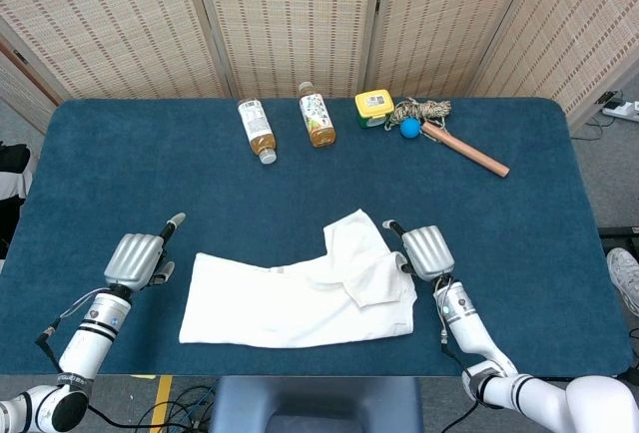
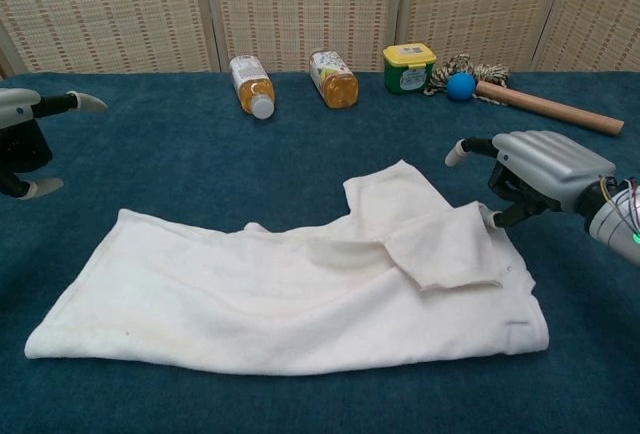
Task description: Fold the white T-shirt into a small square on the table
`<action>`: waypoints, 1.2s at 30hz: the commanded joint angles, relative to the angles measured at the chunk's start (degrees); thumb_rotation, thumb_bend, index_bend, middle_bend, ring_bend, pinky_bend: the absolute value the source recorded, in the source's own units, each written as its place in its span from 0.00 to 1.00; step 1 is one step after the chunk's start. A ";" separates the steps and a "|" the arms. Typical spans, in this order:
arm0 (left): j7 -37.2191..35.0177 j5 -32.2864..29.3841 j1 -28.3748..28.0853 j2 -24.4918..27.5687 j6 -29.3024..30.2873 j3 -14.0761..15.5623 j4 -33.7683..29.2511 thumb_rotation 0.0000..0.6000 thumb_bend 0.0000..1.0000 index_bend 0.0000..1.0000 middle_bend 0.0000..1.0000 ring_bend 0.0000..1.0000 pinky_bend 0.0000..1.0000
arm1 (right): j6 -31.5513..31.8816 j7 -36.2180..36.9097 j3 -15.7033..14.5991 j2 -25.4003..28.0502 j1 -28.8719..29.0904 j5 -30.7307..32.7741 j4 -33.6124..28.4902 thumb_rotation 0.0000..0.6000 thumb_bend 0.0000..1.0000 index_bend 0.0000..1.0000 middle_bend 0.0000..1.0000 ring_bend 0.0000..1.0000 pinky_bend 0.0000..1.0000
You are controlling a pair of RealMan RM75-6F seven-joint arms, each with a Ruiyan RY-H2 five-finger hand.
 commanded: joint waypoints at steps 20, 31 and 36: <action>0.38 -0.57 0.63 1.77 1.30 -0.57 -1.97 1.00 0.42 0.00 0.94 0.85 0.96 | 4.72 6.23 -6.54 10.83 -1.45 -7.40 -10.62 1.00 0.30 0.25 0.95 0.98 1.00; 0.02 -0.94 0.94 2.10 1.19 -0.50 -2.56 1.00 0.41 0.01 0.94 0.85 0.96 | 5.11 4.49 -12.86 15.38 -3.16 -12.46 -14.57 1.00 0.26 0.41 0.95 0.98 1.00; -0.23 -0.82 0.99 2.17 1.06 -0.43 -2.60 1.00 0.41 0.00 0.94 0.85 0.96 | 3.31 3.39 -13.05 14.16 -2.67 -12.26 -13.59 1.00 0.25 0.42 0.95 0.98 1.00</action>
